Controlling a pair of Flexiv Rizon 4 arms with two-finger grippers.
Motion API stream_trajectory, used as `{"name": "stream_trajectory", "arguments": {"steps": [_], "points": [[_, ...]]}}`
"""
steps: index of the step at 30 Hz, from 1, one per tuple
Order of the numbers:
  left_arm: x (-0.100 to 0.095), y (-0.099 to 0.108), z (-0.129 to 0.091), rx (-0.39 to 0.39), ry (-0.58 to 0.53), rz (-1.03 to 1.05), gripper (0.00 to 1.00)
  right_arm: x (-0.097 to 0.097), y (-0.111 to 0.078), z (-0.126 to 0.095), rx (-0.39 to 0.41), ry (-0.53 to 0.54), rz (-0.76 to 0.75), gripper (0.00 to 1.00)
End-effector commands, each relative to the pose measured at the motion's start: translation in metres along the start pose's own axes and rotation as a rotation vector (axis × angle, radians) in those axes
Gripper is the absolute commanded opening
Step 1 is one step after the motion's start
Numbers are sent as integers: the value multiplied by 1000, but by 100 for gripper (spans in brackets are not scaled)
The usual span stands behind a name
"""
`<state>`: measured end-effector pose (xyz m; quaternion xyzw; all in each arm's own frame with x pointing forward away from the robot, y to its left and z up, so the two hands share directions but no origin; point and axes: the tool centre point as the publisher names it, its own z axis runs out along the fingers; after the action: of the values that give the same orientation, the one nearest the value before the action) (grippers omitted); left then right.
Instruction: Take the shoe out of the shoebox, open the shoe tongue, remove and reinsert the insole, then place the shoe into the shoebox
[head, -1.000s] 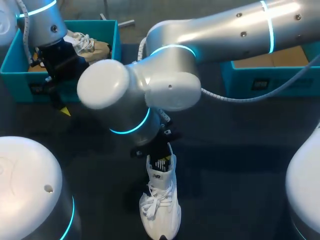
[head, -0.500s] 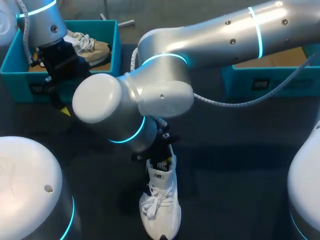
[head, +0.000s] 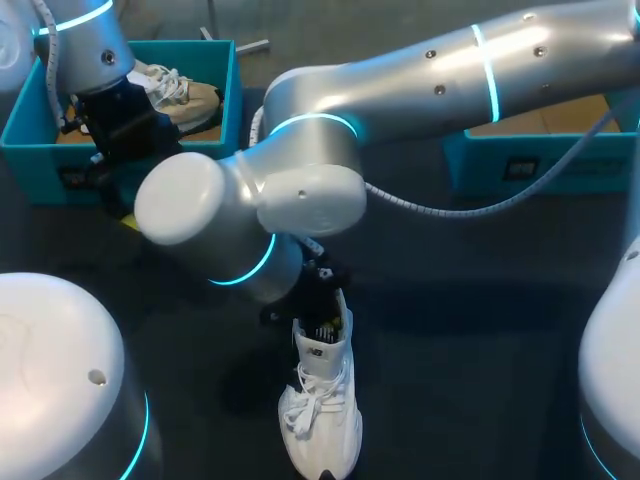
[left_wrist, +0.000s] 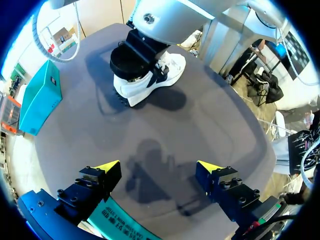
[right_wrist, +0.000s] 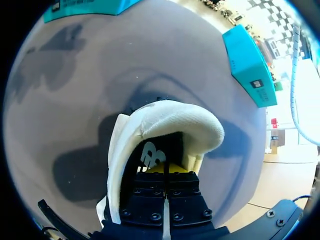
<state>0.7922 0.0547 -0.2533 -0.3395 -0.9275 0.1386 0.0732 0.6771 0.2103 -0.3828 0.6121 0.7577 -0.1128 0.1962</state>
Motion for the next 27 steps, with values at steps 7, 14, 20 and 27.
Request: {"name": "stream_trajectory", "arguments": {"steps": [7,14,20,27], "points": [[1,0,0,-3,0,-1,100,-7,-7,-25,-54,-60,692,0],[1,0,0,-3,0,-1,100,-4,-5,-17,-45,-44,700,0],[1,0,0,-3,0,-1,100,3,-6,1,-15,-21,715,0],[1,0,0,-3,0,-1,100,10,-5,12,15,8,716,0]]}}
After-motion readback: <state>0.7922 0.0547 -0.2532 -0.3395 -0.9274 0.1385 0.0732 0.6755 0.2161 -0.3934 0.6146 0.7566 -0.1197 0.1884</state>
